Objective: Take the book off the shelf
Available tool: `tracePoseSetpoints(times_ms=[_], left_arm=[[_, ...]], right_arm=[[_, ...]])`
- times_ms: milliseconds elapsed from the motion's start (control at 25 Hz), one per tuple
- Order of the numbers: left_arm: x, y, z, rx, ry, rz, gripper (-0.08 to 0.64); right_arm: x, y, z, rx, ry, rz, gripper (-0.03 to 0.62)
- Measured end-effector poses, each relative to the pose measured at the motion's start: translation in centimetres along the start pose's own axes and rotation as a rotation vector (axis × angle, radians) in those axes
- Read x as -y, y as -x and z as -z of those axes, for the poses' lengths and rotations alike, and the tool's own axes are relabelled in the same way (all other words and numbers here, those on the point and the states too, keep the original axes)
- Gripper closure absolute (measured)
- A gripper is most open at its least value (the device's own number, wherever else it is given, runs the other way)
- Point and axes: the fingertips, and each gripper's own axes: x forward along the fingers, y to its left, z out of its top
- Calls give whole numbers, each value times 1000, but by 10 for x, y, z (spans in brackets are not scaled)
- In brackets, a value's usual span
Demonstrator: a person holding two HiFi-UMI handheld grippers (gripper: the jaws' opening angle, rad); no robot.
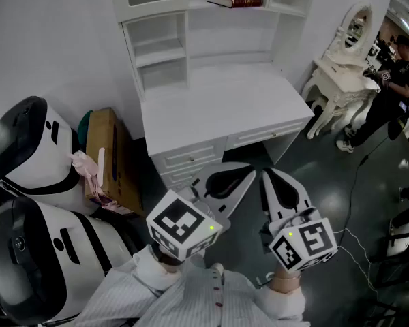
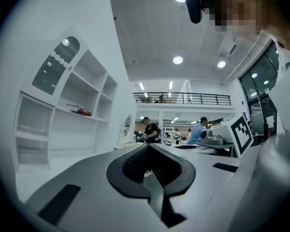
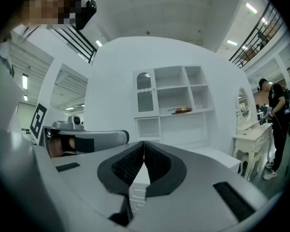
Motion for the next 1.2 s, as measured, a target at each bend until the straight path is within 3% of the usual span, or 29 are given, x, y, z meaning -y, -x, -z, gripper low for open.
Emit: tracePoseSetpoints(times_ms=[760,1200], left_arm=[[47,12,32,-61,1,-98,549],[53,-8,44,-105,-4,-101,549]], right_arm=[[-4,64,28,-30,-14,-42,577],[13,67,34,-22,-64,-55,577]])
